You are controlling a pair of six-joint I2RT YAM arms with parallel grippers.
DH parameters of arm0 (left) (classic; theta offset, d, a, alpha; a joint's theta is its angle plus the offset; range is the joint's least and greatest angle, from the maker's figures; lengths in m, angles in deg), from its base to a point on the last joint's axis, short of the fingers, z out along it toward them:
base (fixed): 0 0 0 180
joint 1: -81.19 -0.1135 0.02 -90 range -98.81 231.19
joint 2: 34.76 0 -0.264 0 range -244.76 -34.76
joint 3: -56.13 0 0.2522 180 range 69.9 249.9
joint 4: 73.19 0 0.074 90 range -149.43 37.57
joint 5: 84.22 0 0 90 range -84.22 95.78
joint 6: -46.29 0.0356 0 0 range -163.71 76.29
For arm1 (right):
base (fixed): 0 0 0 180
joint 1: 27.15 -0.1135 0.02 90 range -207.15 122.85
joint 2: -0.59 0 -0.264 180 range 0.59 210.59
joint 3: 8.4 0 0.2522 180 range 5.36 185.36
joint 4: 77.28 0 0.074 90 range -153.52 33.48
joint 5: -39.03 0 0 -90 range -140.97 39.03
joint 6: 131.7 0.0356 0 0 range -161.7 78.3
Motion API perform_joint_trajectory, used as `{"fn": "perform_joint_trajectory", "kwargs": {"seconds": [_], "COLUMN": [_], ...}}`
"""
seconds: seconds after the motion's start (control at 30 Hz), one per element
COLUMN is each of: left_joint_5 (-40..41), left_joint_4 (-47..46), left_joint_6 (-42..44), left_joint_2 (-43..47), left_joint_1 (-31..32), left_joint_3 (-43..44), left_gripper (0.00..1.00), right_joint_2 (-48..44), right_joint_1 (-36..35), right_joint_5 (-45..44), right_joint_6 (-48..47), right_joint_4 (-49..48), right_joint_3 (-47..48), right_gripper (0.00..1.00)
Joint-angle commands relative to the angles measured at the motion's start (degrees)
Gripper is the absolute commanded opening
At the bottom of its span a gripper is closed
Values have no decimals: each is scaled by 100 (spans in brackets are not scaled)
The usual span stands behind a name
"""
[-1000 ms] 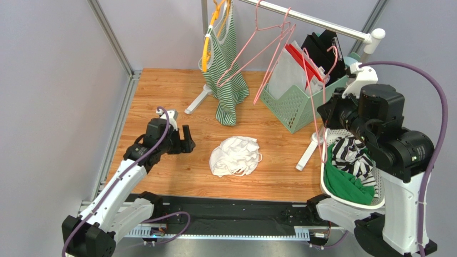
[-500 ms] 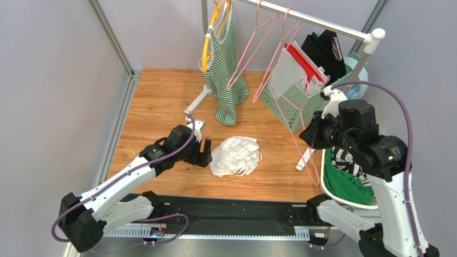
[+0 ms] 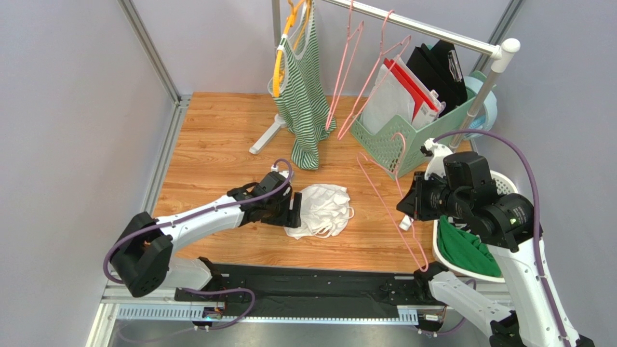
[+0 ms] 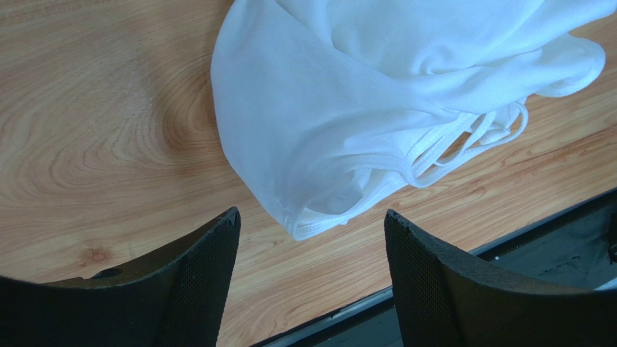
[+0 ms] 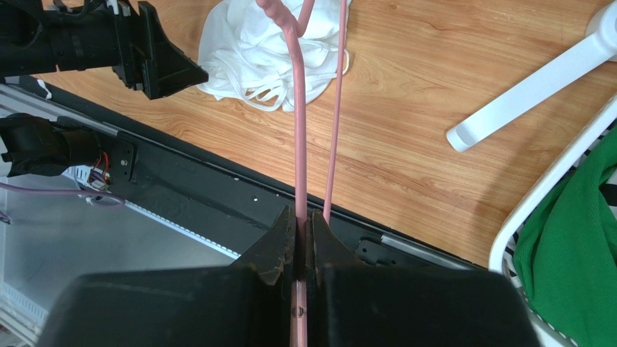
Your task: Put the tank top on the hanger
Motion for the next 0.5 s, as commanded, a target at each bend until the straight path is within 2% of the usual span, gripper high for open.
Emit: {"fn": "perform_joint_trajectory", "kwargs": {"seconds": [0.0,0.13,0.2,0.27,0.3,0.33,0.37,0.4,0.47], "left_joint_5": [112,-37,-98,-186,-186,-160,-30,24,7], "left_joint_4": [-375,-410,-445,-577,-638,-621,-560,-446,-419], "left_joint_6": [-42,98,125,142,151,230,291,353,616], "left_joint_2": [-222,-811,-935,-1023,-1049,-1102,-1128,-1155,-1155], "left_joint_1": [18,9,9,1,9,1,-17,-95,-262], "left_joint_3": [333,500,509,413,395,421,465,570,693], "left_gripper": [75,57,54,45,39,17,5,0,0], "right_joint_2": [-70,-52,-52,-26,-34,-34,-34,-34,-34], "right_joint_1": [-51,-78,-87,-95,-95,-104,-113,-113,-165], "right_joint_5": [230,257,248,221,221,247,265,291,344], "right_joint_6": [111,164,173,173,173,173,164,173,173], "right_joint_4": [-38,-126,-126,-135,-135,-135,-144,-144,-162], "right_joint_3": [-128,-216,-198,-233,-260,-277,-295,-330,-365], "right_gripper": [0,0,0,0,0,0,0,0,0]}}
